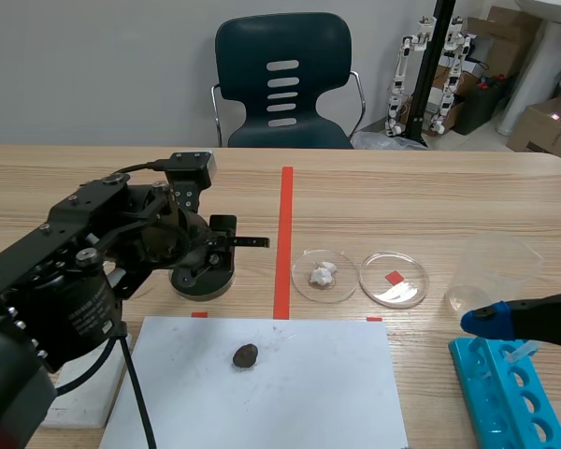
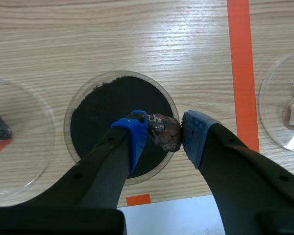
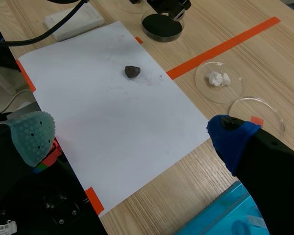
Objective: Lower the mineral onto the iron filings and hold still
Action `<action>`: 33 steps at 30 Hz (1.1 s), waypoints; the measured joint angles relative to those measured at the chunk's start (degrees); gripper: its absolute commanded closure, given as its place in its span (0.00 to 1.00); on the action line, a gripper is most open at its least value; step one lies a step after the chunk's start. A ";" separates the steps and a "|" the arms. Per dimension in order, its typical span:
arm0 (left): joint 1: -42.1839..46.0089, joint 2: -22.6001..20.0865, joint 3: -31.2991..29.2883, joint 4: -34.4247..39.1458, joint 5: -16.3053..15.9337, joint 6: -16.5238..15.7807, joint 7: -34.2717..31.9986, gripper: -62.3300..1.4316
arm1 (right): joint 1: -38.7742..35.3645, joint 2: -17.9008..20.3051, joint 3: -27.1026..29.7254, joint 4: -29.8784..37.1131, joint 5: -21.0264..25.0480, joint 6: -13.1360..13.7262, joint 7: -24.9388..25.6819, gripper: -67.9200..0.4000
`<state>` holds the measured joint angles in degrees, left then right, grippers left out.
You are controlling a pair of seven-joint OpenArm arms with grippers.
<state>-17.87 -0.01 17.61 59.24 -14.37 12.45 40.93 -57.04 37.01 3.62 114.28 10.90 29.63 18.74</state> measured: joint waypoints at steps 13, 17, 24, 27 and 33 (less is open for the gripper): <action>-5.16 0.50 -0.07 -11.39 -0.02 2.67 -1.97 0.73 | 0.00 0.00 0.00 0.00 0.00 0.00 0.00 0.00; -5.35 0.48 -0.07 -12.61 -0.02 2.99 -1.97 0.73 | 0.00 0.00 0.00 0.00 0.00 0.00 0.00 0.00; -5.92 0.68 -0.11 -13.92 -0.02 2.99 -2.16 0.73 | 0.00 0.00 0.00 0.00 0.00 0.00 0.00 0.00; -5.92 0.66 -0.11 -13.92 -0.02 2.99 -2.16 0.73 | 0.00 0.00 0.00 0.00 0.00 0.00 0.00 0.00; -5.92 0.66 -0.11 -13.92 -0.02 2.99 -2.16 0.73 | 0.00 0.00 0.00 0.00 0.00 0.00 0.00 0.00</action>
<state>-23.79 0.64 17.50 45.32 -14.39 15.44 38.76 -57.04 37.01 3.62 114.28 10.90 29.63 18.74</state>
